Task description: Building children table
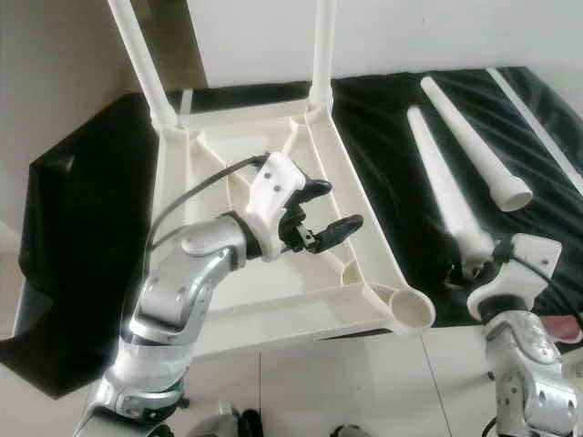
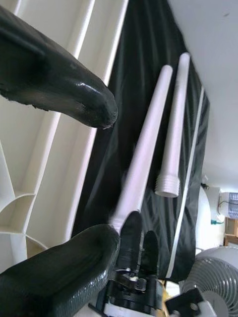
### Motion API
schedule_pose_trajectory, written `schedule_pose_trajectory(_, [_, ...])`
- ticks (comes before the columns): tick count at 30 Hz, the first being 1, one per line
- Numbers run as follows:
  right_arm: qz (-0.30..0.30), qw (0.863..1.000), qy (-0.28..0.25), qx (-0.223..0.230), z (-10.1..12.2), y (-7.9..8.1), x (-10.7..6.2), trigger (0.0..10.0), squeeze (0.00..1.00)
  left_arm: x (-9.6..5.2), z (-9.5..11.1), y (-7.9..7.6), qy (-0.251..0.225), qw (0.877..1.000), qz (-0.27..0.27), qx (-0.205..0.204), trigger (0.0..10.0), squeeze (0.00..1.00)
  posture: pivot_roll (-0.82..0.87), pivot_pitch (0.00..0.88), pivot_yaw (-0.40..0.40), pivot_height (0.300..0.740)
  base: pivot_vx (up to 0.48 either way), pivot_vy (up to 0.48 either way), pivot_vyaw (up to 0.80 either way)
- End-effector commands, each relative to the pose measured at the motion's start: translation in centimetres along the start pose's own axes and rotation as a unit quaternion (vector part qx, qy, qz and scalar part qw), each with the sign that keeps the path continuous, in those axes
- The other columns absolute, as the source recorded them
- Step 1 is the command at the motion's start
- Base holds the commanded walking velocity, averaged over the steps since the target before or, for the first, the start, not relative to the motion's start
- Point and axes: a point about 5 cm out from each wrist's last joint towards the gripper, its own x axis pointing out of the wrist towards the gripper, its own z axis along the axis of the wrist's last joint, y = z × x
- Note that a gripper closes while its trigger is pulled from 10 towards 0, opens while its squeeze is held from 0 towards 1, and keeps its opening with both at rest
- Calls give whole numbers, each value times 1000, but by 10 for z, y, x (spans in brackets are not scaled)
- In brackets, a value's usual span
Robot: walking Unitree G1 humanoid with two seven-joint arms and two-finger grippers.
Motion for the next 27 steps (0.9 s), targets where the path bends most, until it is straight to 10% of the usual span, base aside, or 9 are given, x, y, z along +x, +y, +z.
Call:
schedule_pose_trajectory(1, [3, 1000, 13, 8, -4, 0, -1, 10000, 1000, 0, 0, 2, -1, 1000, 10, 3, 10000, 0, 83, 59, 54, 740, 0, 0, 0])
schedule_pose_trajectory(5, [10, 1000, 17, 3, -5, 3, 2, 10000, 1000, -2, -1, 6, 1, 1000, 13, 10, 10000, 0, 89, 60, 59, 740, 0, 0, 0])
schedule_pose_trajectory(6, [10, 1000, 19, 4, -6, 4, 3, 10000, 114, -2, -1, 7, 2, 1000, 13, 10, 10000, 0, 93, 56, 60, 740, 0, 0, 0])
schedule_pose_trajectory(8, [10, 1000, 19, 5, -6, 4, 4, 10000, 0, -2, -1, 7, 3, 1000, 14, 10, 10000, 0, 93, 56, 60, 740, 0, 0, 0])
schedule_pose_trajectory(27, [-26, 996, 64, 51, 7, 16, 56, 10000, 0, -26, -9, 3, 39, 995, -92, -24, 10000, 0, 76, 38, 67, 740, 0, 0, 0])
